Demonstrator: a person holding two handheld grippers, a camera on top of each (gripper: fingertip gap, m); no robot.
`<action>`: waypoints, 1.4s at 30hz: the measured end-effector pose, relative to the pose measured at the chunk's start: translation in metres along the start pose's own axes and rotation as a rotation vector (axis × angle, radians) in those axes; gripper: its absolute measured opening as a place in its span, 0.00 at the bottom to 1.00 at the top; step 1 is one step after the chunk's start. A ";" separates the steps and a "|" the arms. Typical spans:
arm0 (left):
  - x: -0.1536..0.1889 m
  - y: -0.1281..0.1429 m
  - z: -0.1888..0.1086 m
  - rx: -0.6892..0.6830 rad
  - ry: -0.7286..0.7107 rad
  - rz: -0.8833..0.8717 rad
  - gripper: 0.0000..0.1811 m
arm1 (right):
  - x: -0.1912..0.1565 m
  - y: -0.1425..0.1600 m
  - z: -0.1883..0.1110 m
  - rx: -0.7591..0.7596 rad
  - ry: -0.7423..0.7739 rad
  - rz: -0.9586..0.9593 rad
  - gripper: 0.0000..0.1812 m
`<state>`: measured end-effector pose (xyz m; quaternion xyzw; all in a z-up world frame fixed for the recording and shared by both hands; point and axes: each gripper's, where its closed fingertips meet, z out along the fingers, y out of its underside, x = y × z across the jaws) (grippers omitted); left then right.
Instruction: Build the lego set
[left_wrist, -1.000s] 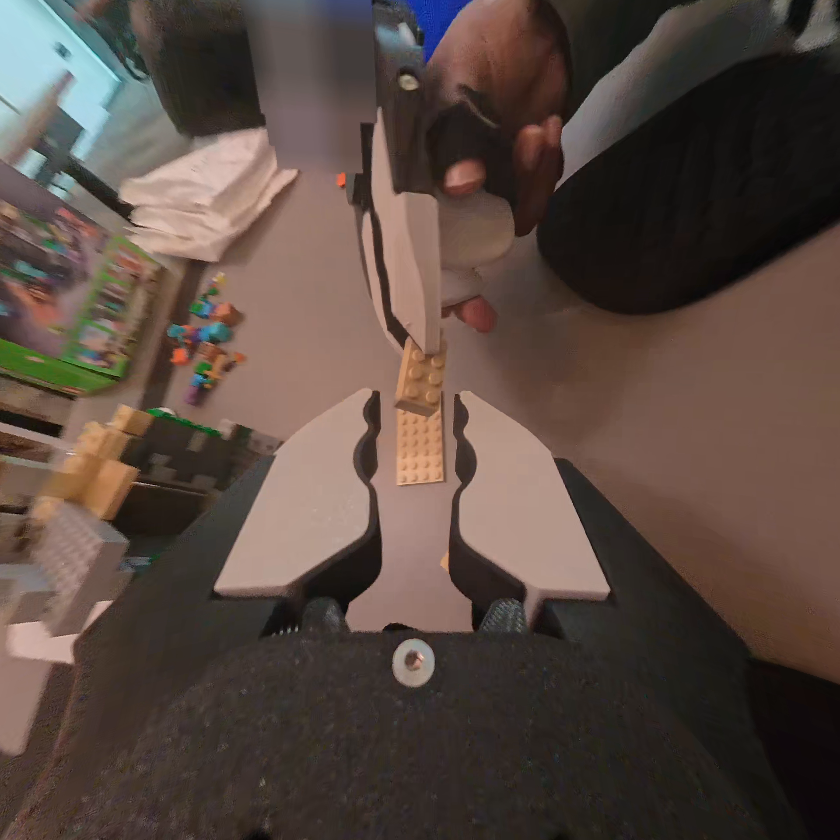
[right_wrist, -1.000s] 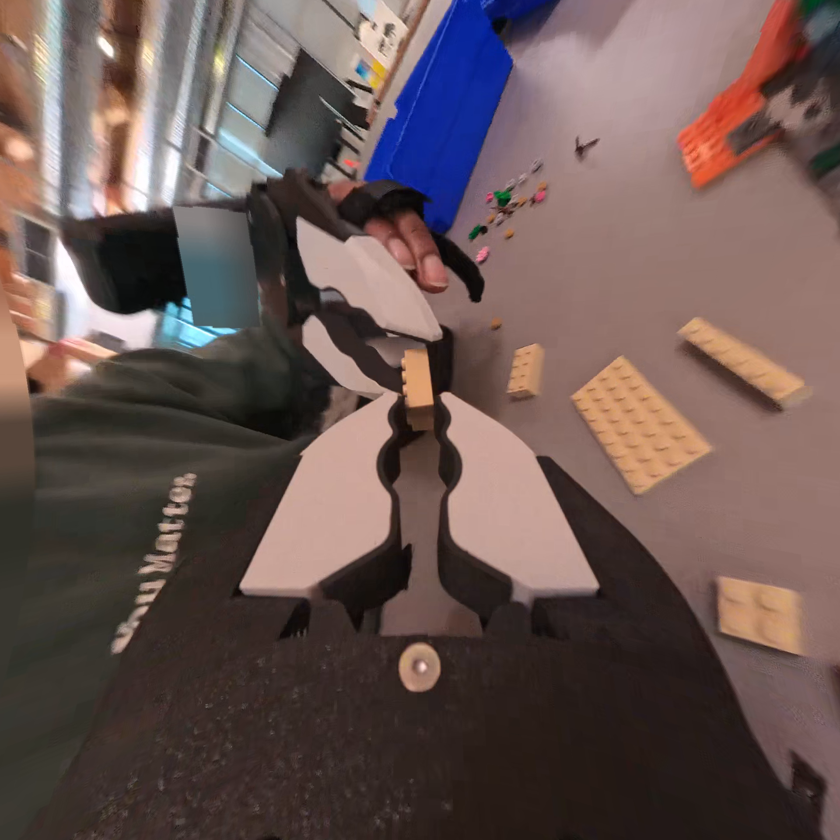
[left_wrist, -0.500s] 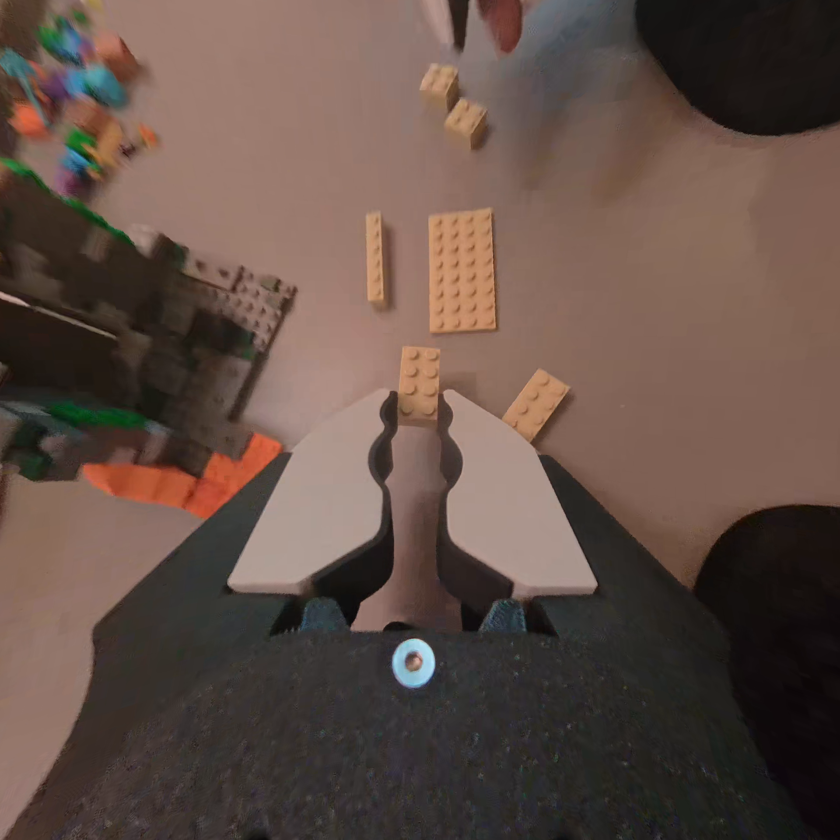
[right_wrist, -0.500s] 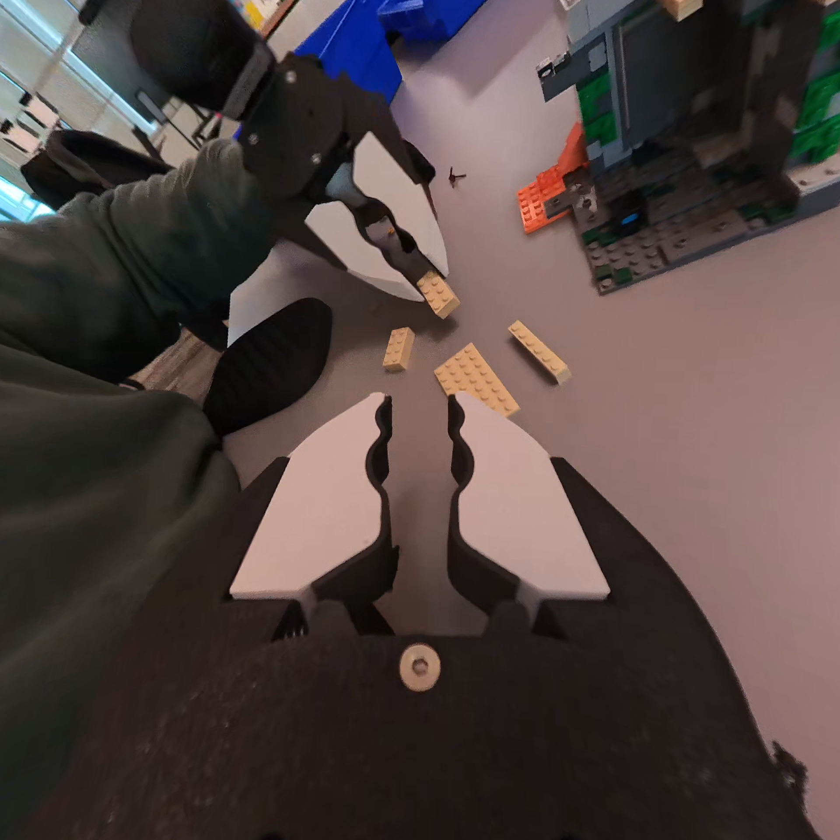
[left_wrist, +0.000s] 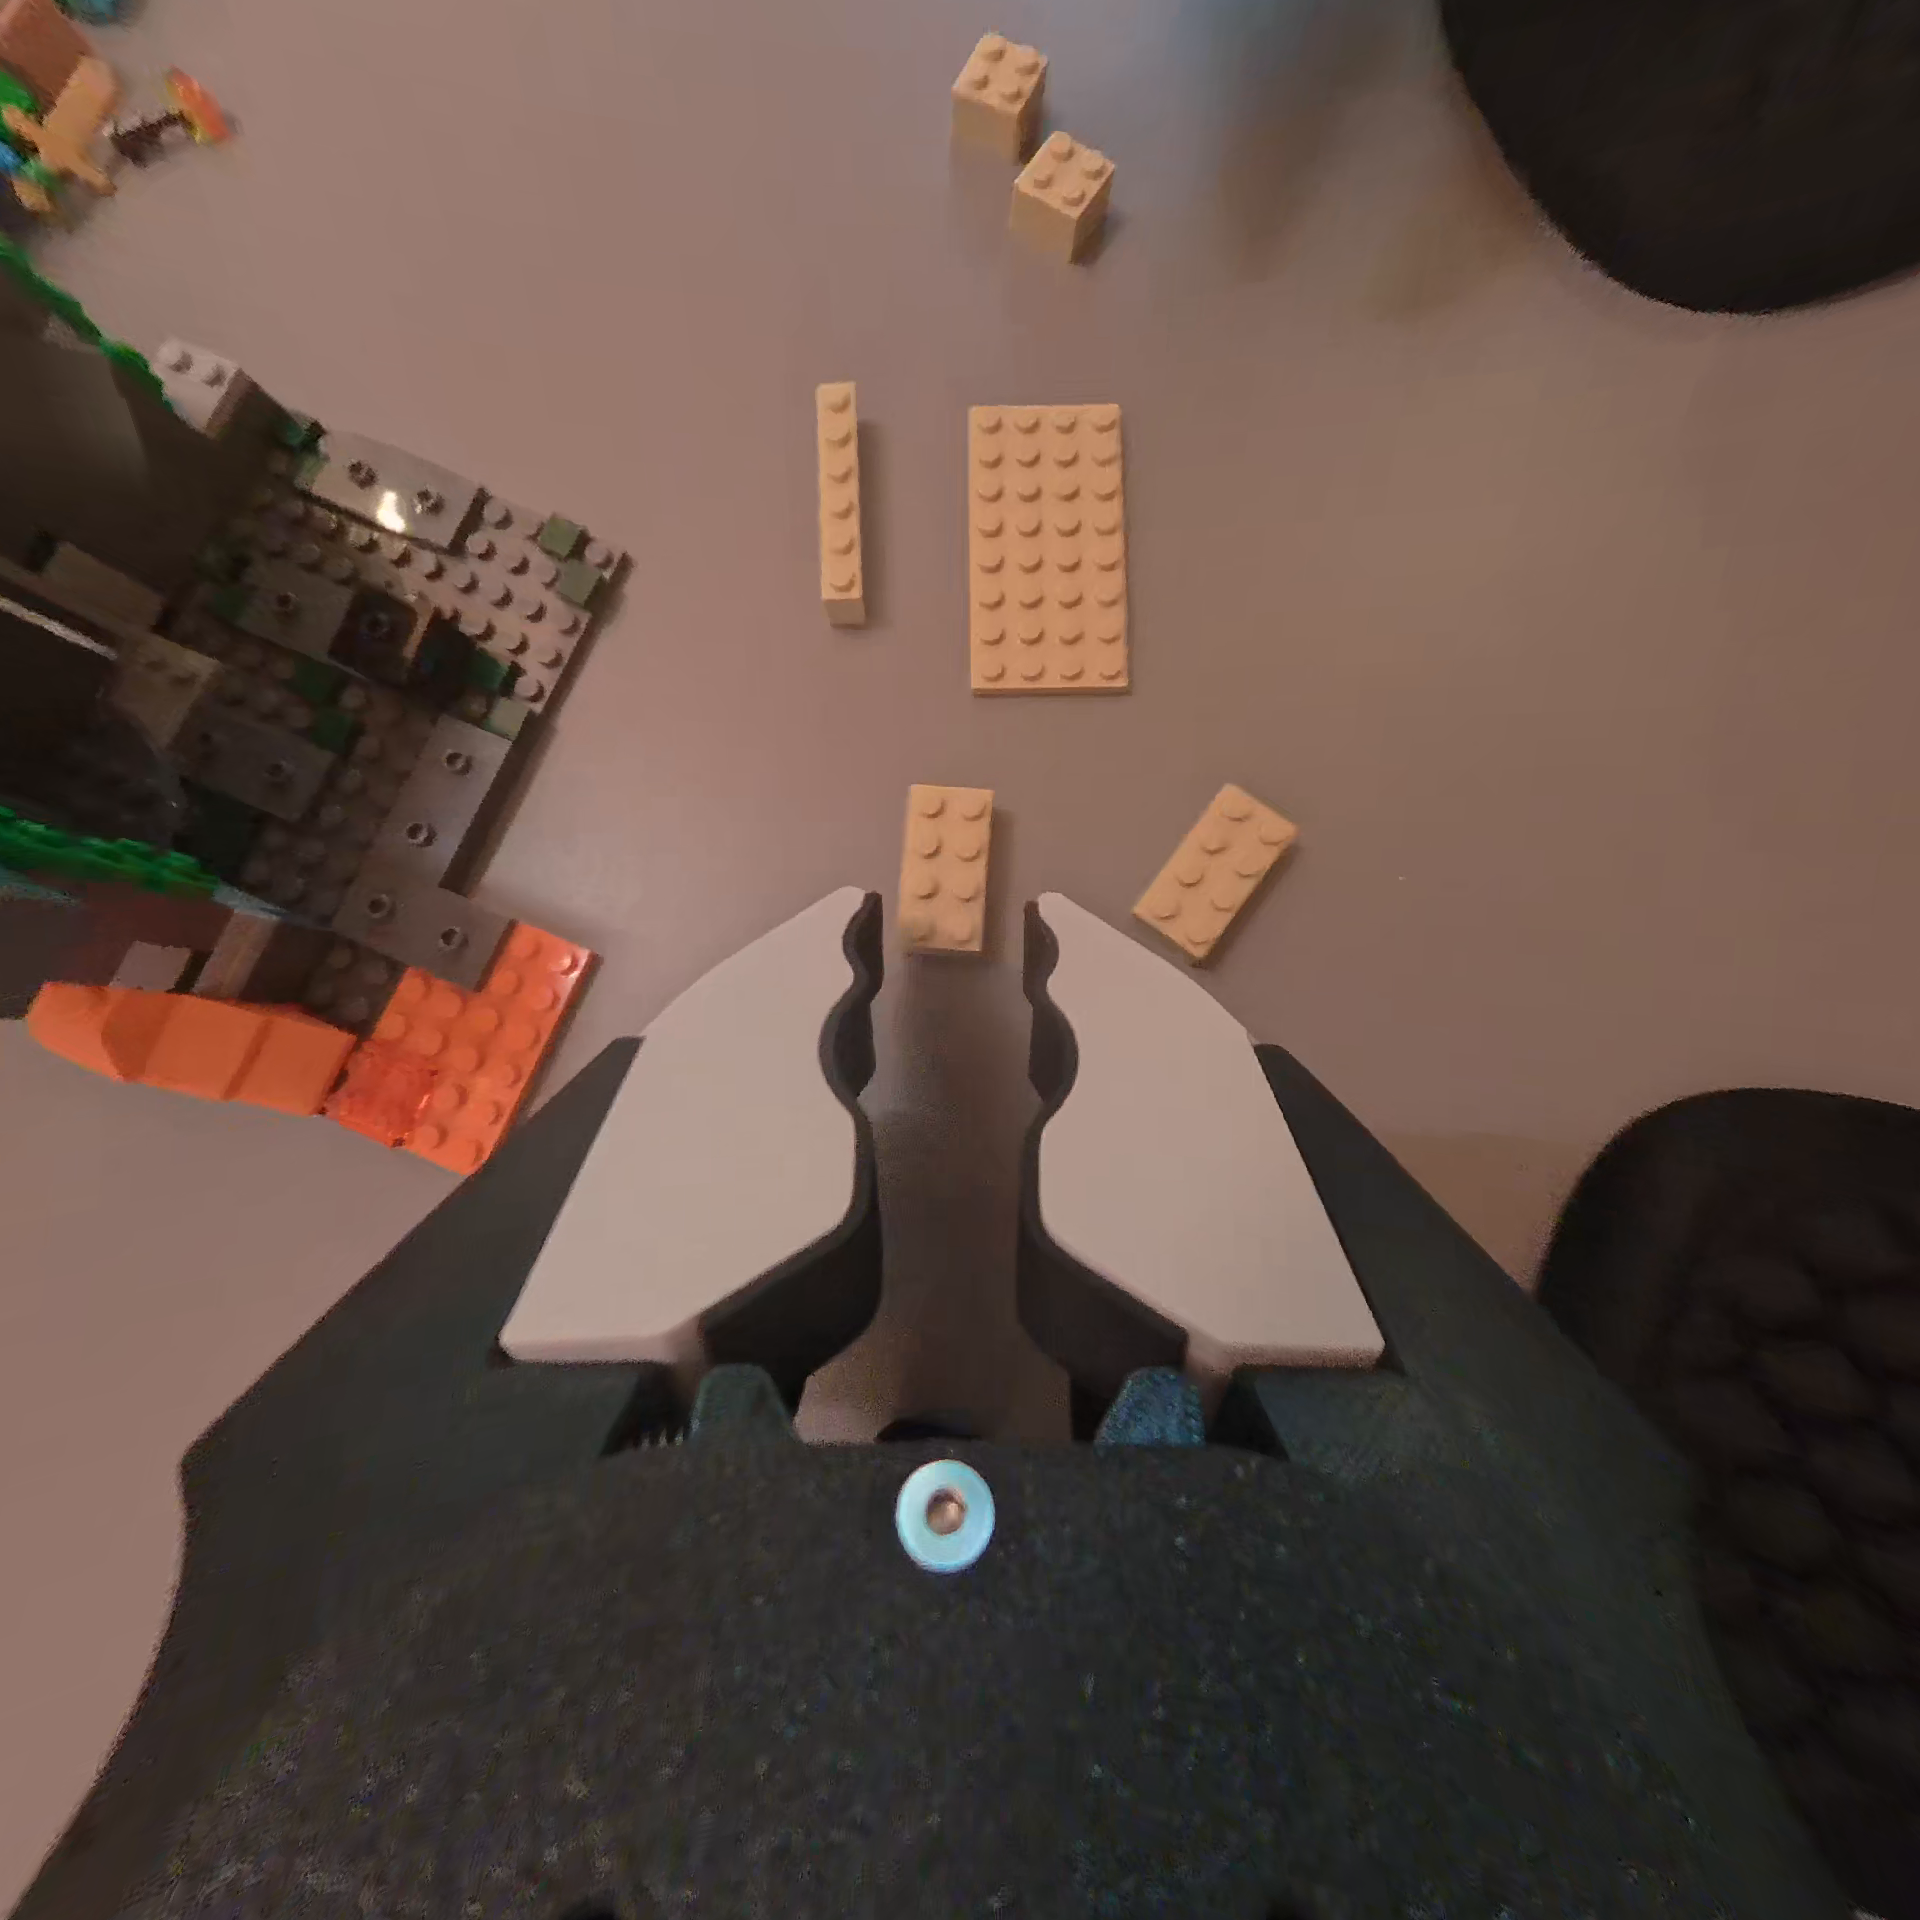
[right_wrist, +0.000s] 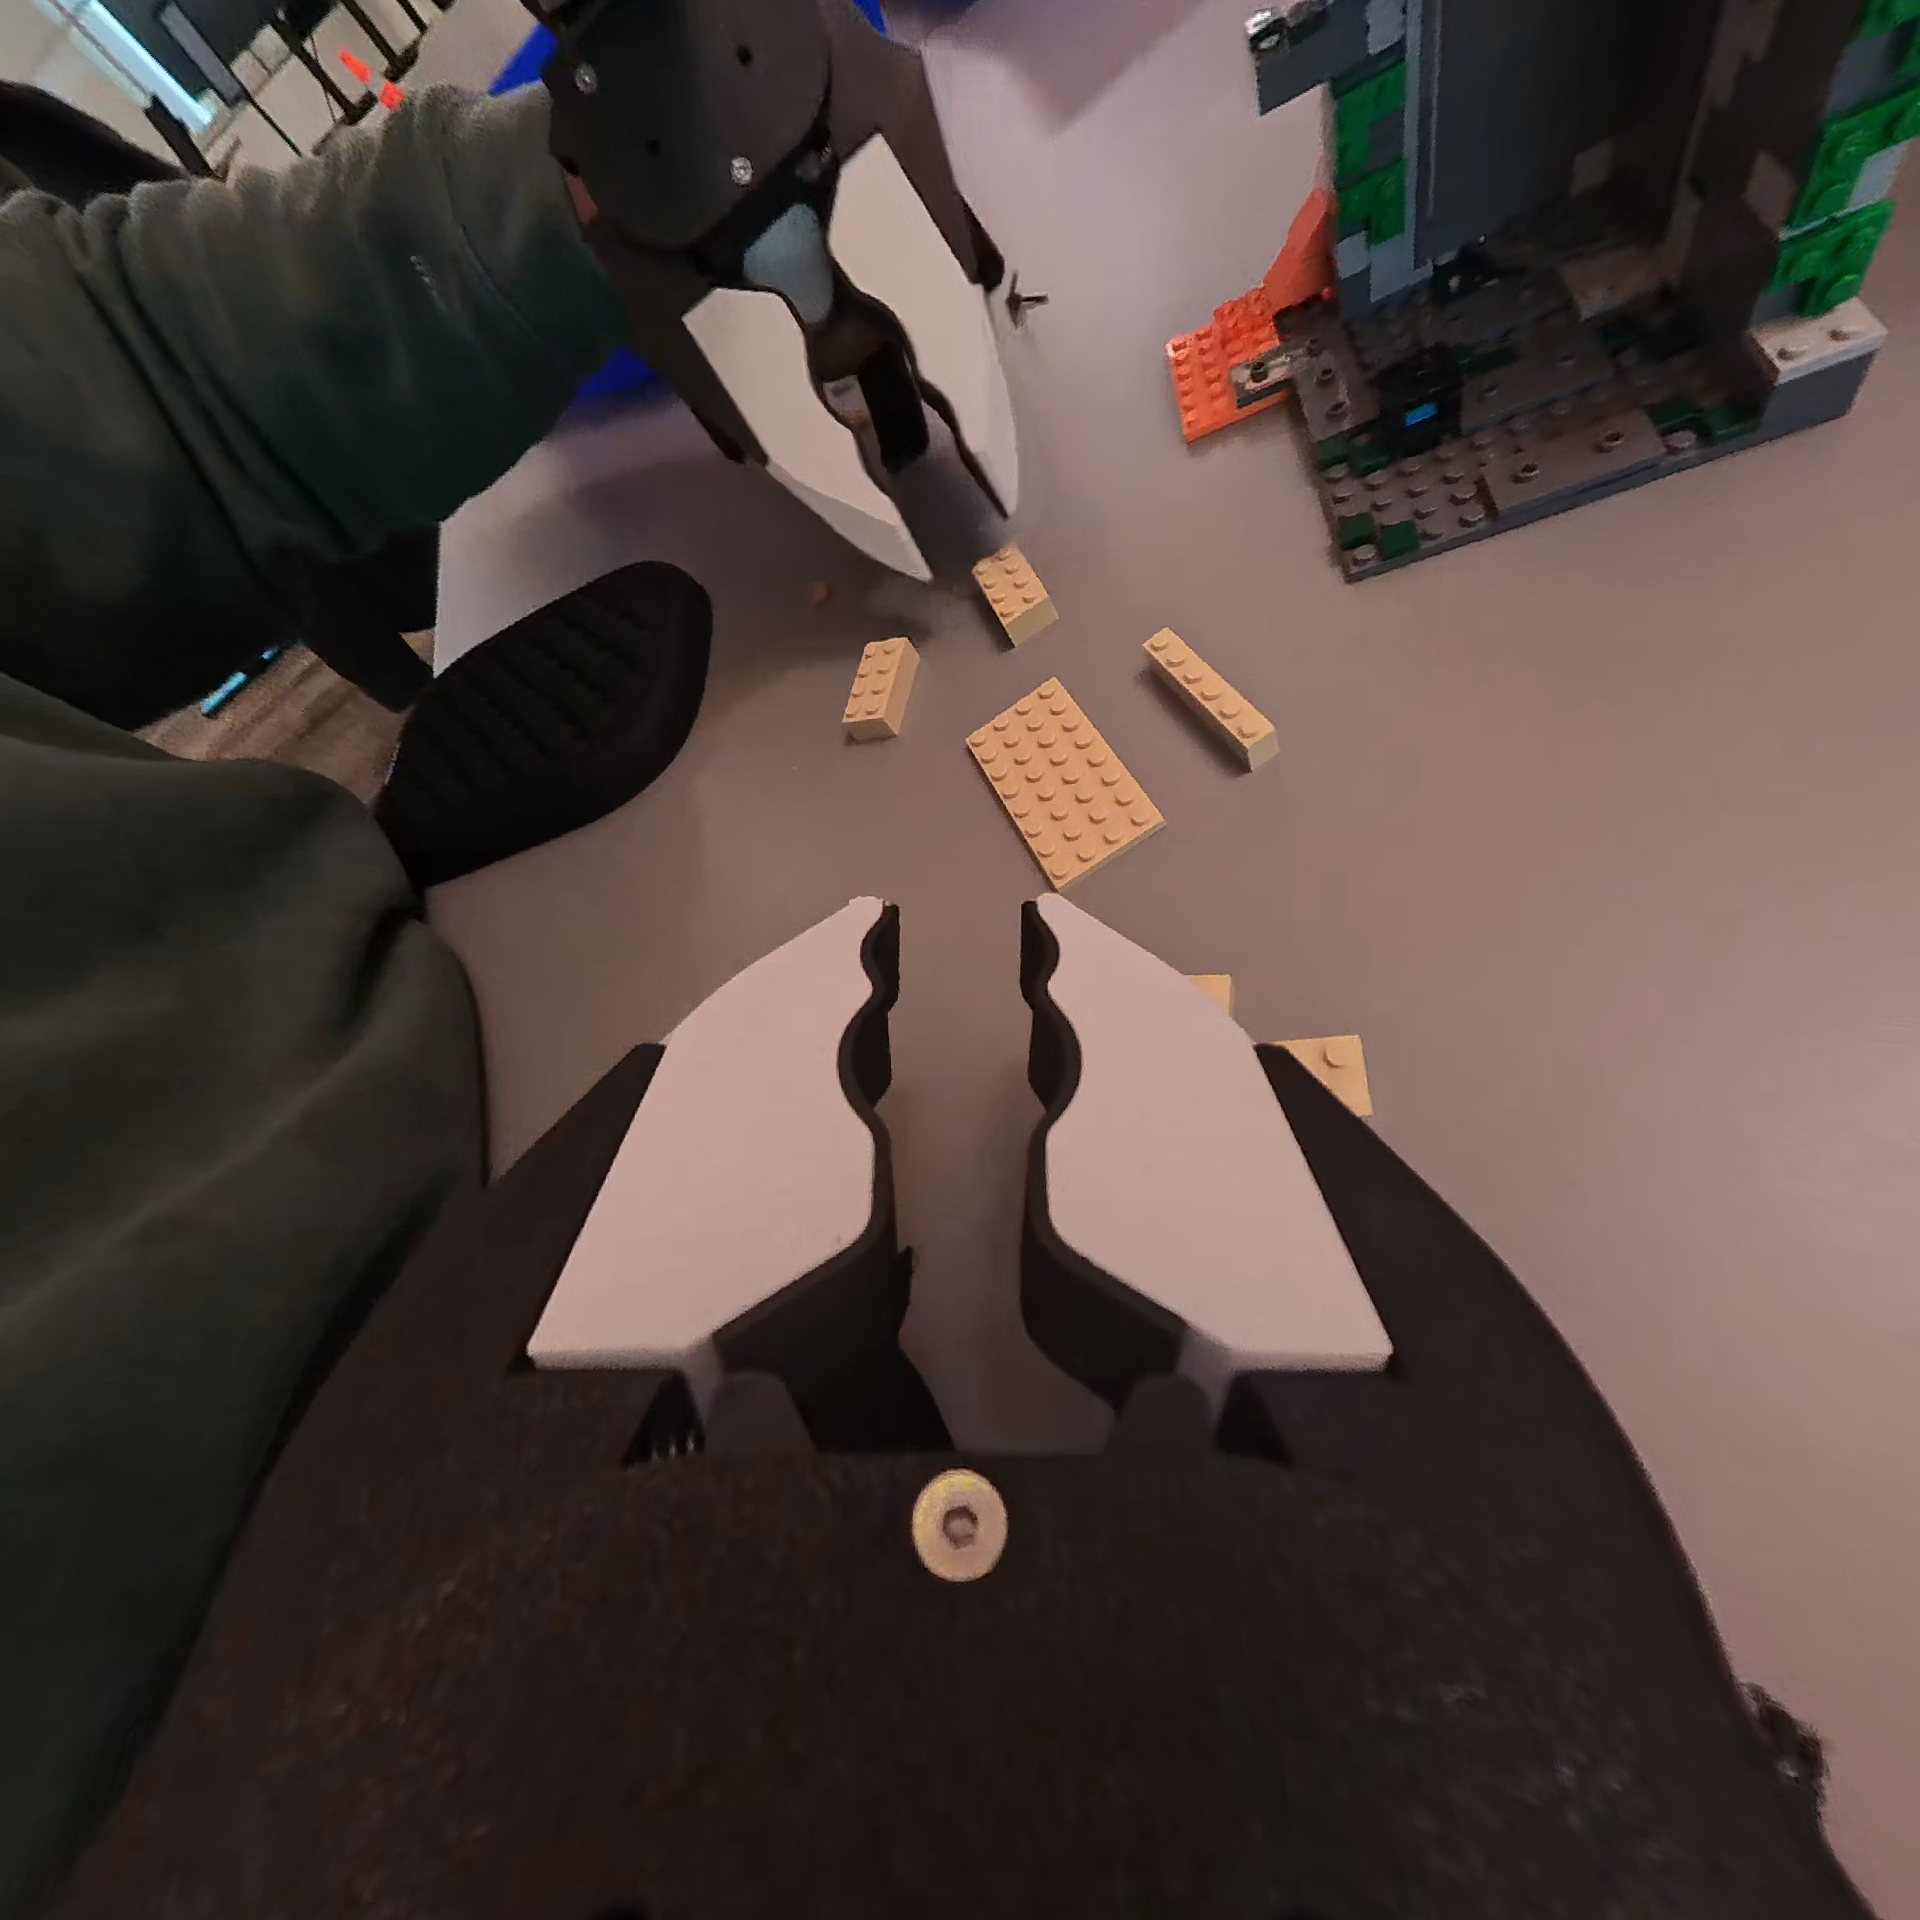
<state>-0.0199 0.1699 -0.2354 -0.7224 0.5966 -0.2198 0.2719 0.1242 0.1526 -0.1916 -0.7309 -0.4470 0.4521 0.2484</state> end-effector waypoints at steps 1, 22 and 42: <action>0.006 -0.002 -0.003 0.003 0.009 0.021 0.14 | -0.001 0.000 0.000 0.000 0.001 -0.011 0.12; 0.029 0.002 0.010 -0.212 -0.022 0.022 0.09 | 0.001 -0.001 -0.012 0.067 0.010 0.004 0.12; 0.034 0.034 -0.033 -0.247 -0.081 -0.090 0.14 | 0.003 0.003 -0.020 0.094 0.020 0.015 0.12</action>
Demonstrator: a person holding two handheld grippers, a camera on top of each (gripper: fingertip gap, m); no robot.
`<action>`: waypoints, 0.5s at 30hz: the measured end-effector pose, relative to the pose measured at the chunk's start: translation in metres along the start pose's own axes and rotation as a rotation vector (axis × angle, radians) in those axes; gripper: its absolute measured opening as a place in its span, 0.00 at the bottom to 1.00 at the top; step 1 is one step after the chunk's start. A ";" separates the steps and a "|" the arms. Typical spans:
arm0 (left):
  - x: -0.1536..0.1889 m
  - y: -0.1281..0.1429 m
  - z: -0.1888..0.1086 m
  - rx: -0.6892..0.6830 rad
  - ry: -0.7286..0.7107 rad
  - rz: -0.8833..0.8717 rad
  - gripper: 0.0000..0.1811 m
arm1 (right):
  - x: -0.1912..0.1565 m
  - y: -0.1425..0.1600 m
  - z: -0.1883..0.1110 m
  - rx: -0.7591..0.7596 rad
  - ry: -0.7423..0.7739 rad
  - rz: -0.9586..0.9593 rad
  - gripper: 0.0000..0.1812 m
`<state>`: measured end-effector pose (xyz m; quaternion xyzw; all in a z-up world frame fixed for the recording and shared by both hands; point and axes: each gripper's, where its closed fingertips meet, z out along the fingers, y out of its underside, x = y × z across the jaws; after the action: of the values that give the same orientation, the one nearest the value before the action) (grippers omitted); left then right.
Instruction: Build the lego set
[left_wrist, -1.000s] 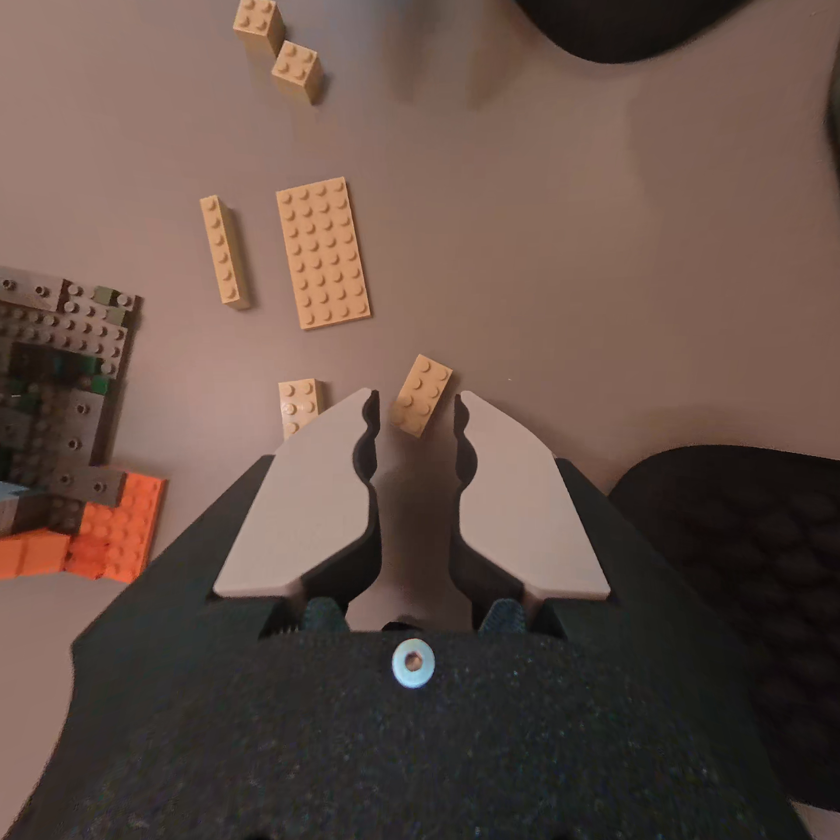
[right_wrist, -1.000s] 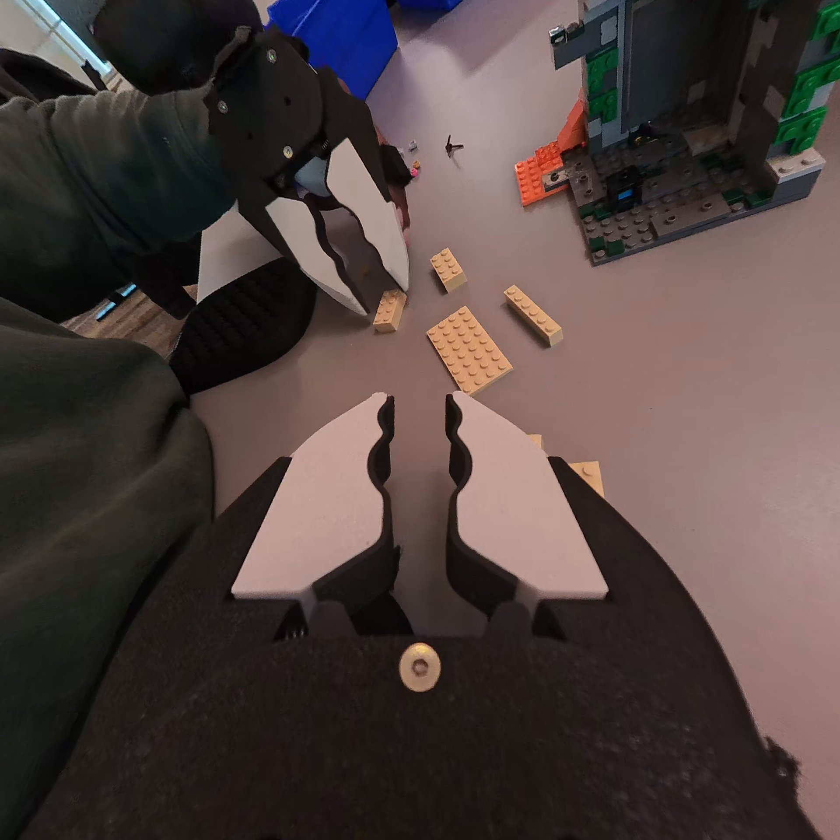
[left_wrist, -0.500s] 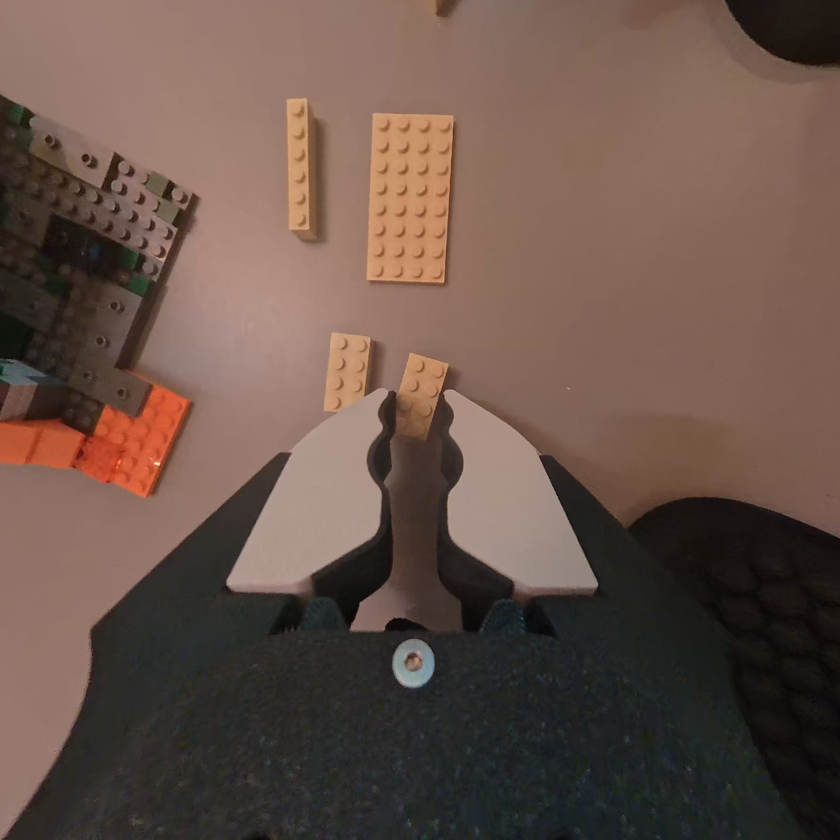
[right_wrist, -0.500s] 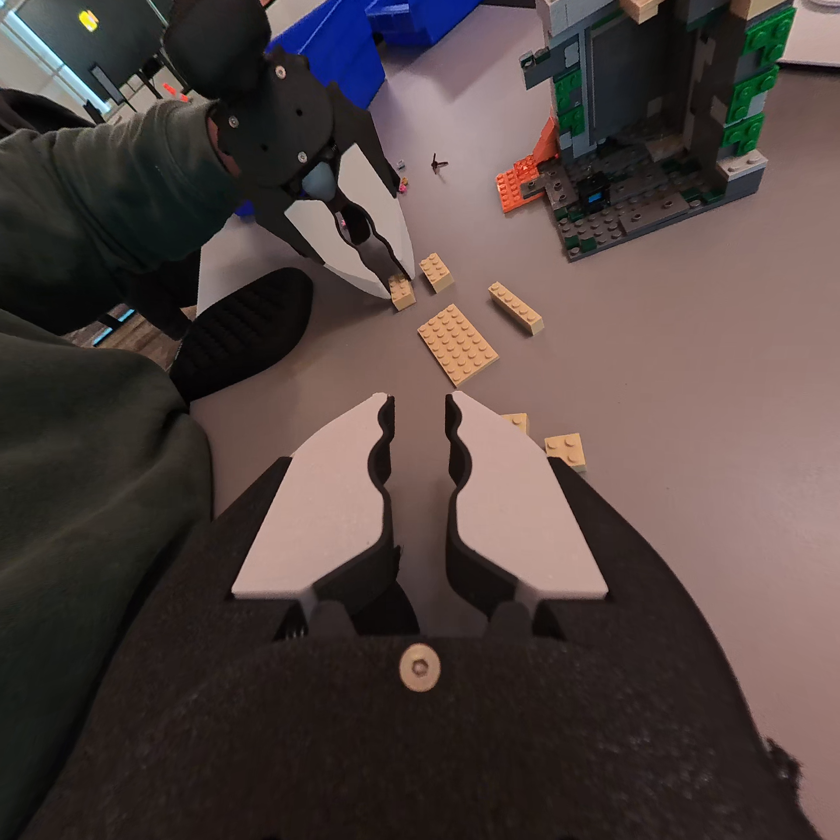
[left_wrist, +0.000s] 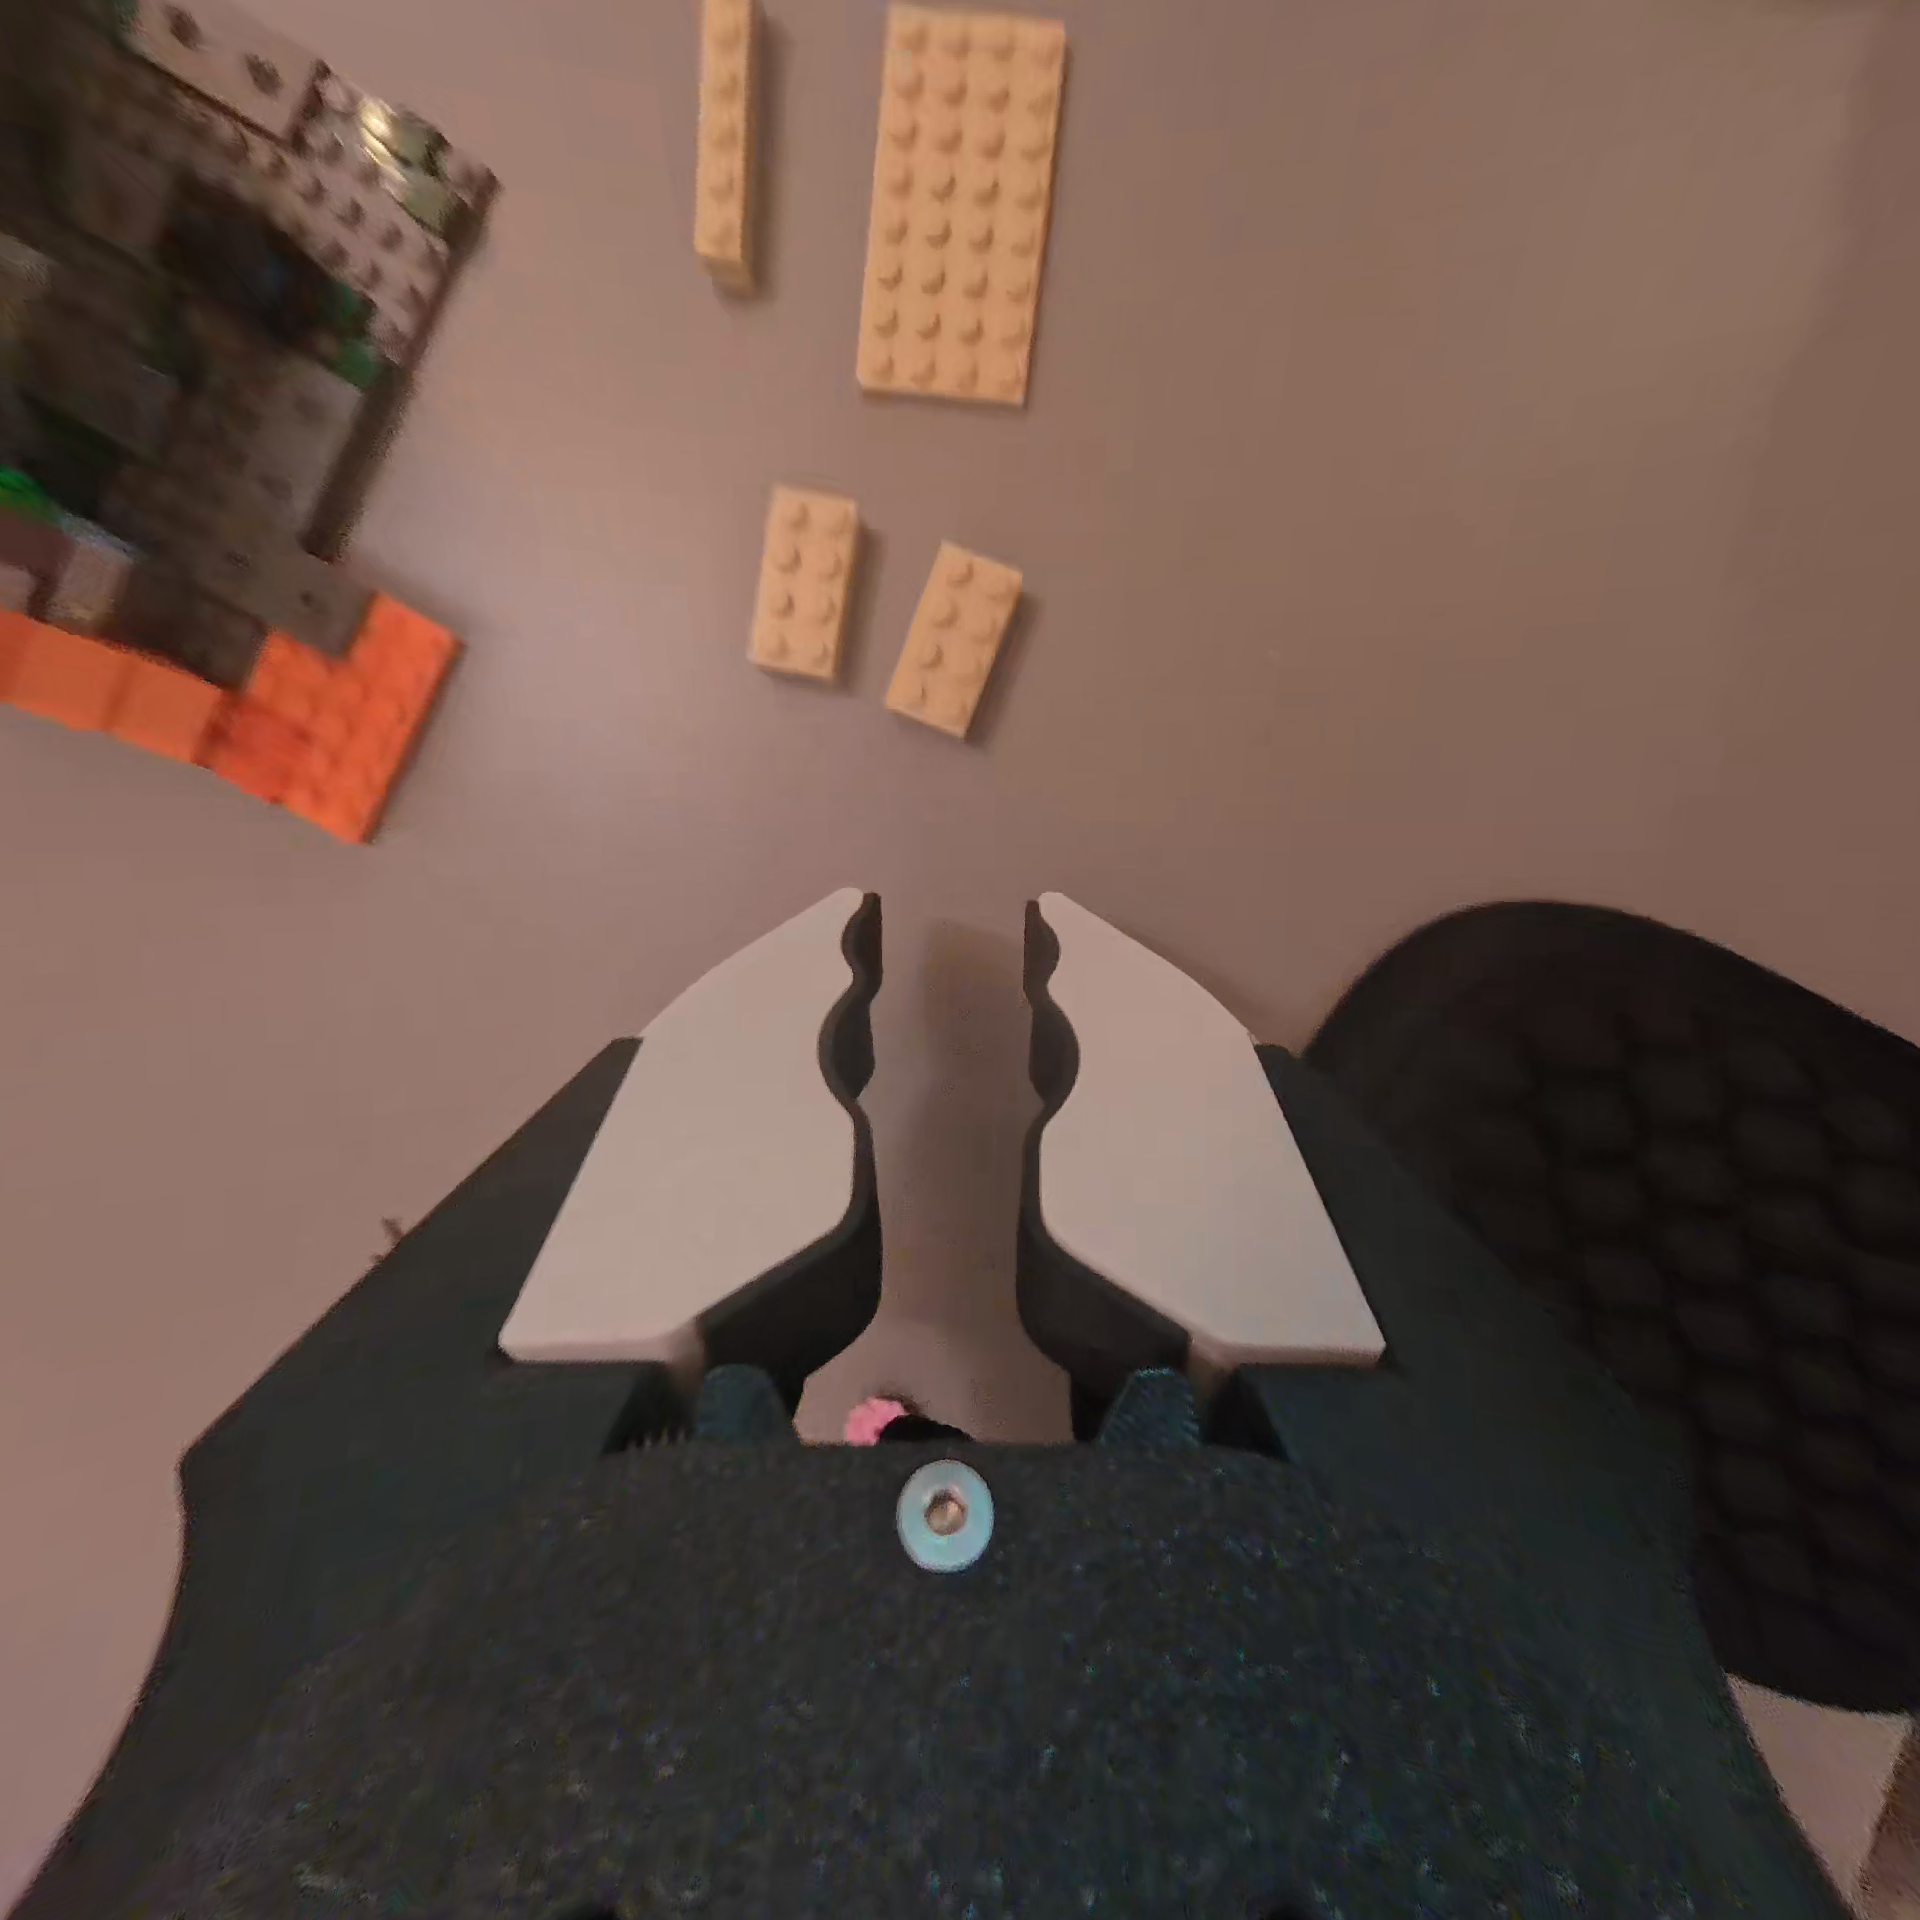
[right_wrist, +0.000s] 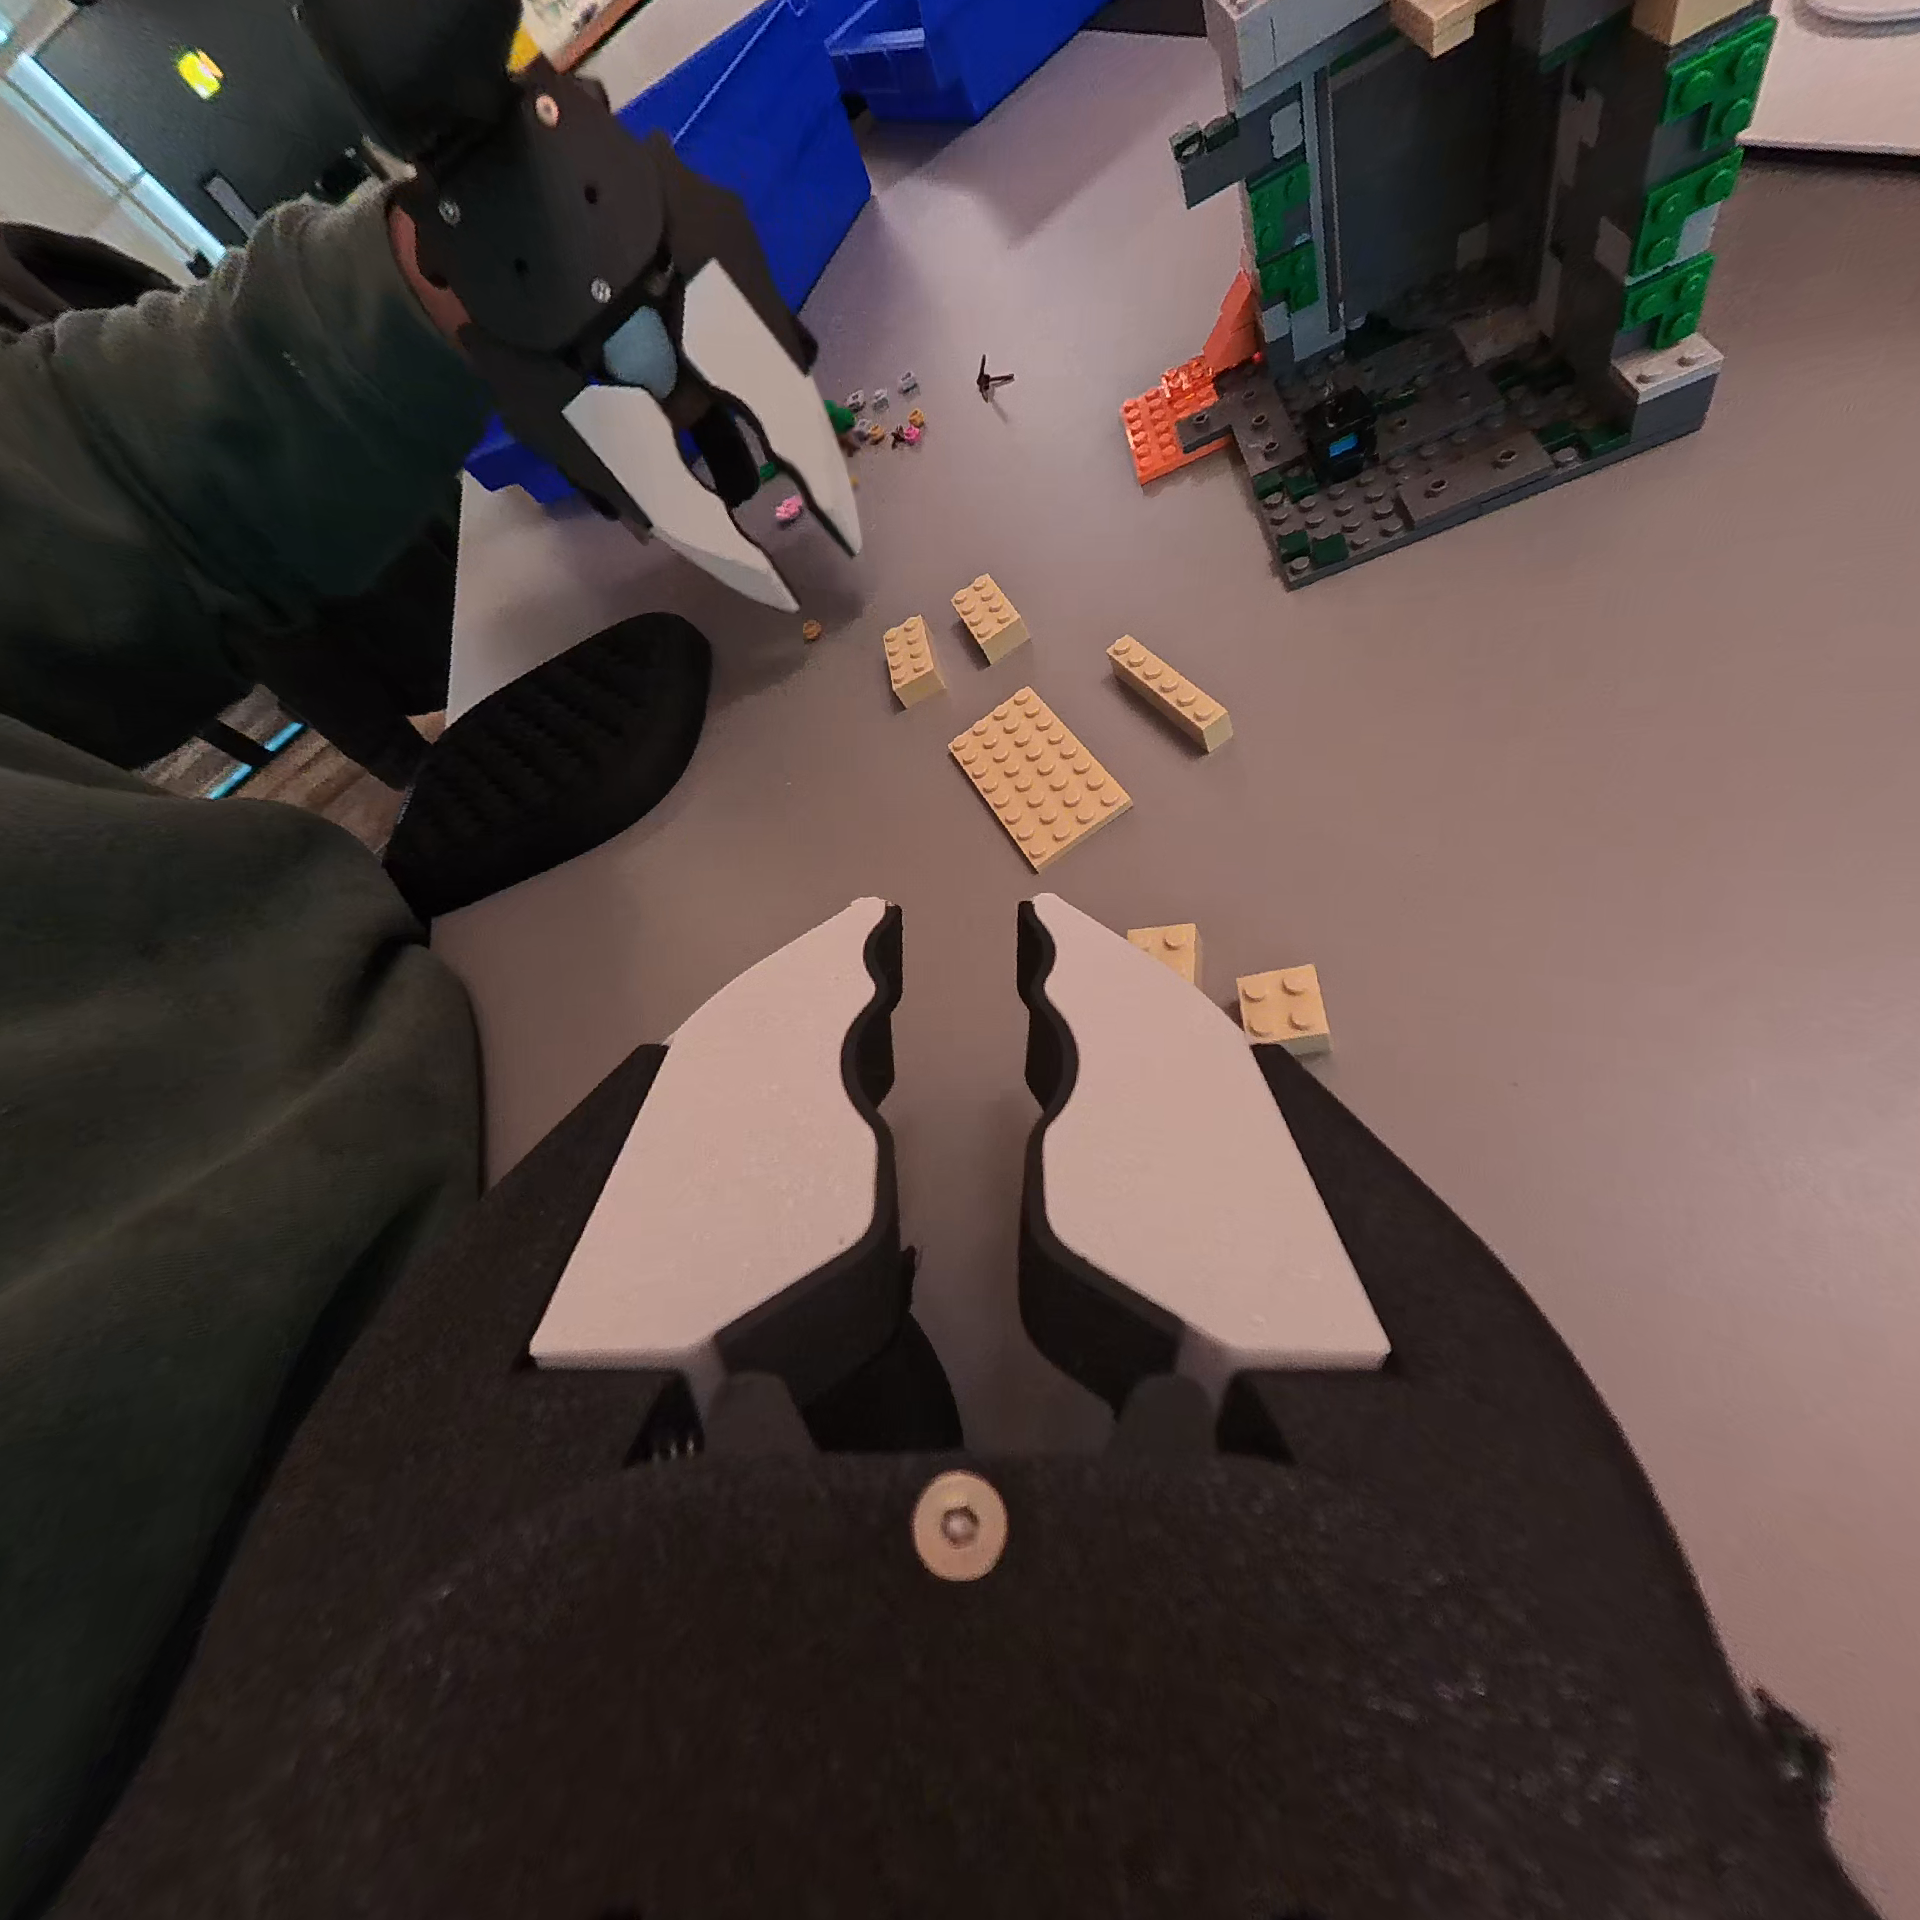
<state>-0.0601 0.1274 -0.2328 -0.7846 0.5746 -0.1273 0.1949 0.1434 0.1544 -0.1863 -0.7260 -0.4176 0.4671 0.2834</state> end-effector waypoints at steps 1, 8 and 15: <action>0.005 0.005 0.001 -0.012 0.015 -0.005 0.14 | 0.000 0.000 0.000 0.002 0.000 0.002 0.12; 0.017 0.022 0.009 -0.053 0.048 -0.014 0.09 | 0.000 -0.001 0.002 0.003 -0.002 -0.001 0.11; 0.008 0.028 0.007 -0.080 0.027 -0.017 0.04 | 0.001 -0.001 0.001 0.006 0.003 0.001 0.11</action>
<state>-0.0789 0.1131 -0.2517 -0.7949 0.5750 -0.1166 0.1545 0.1423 0.1559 -0.1871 -0.7262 -0.4156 0.4671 0.2860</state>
